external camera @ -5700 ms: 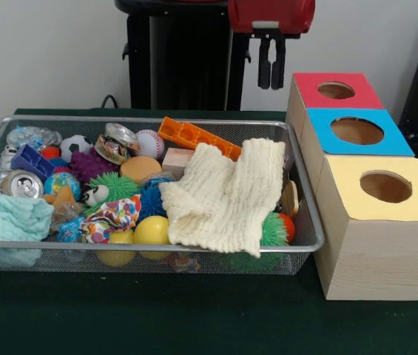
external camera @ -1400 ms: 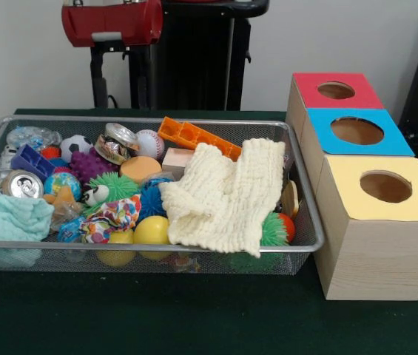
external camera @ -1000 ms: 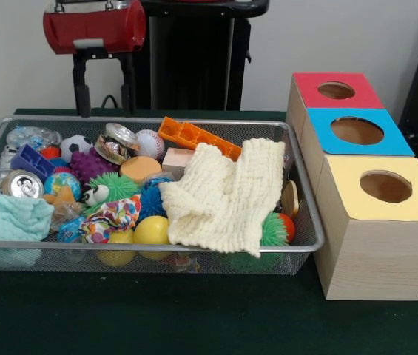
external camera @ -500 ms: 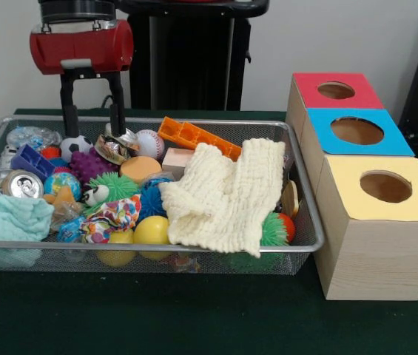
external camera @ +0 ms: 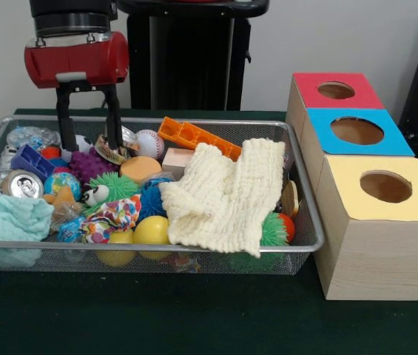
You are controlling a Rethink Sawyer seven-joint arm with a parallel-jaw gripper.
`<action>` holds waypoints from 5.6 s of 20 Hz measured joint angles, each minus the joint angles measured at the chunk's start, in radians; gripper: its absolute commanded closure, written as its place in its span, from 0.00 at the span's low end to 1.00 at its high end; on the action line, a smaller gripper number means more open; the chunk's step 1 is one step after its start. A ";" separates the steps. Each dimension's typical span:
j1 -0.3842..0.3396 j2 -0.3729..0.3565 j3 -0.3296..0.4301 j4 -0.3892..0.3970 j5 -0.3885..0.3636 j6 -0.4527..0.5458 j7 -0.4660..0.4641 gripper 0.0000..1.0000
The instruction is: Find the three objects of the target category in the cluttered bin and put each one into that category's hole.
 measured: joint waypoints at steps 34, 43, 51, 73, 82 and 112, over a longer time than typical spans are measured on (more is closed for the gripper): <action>-0.062 0.127 0.061 -0.104 -0.070 0.023 -0.170 0.00; -0.060 0.143 0.063 -0.119 -0.091 0.023 -0.170 0.00; -0.051 0.143 0.065 -0.132 -0.096 0.023 -0.170 0.00; -0.031 0.277 0.068 -0.177 -0.234 -0.054 -0.170 0.00; -0.085 0.295 0.092 -0.177 -0.236 -0.054 -0.170 0.00; -0.151 0.206 0.102 -0.038 -0.240 -0.054 -0.170 0.00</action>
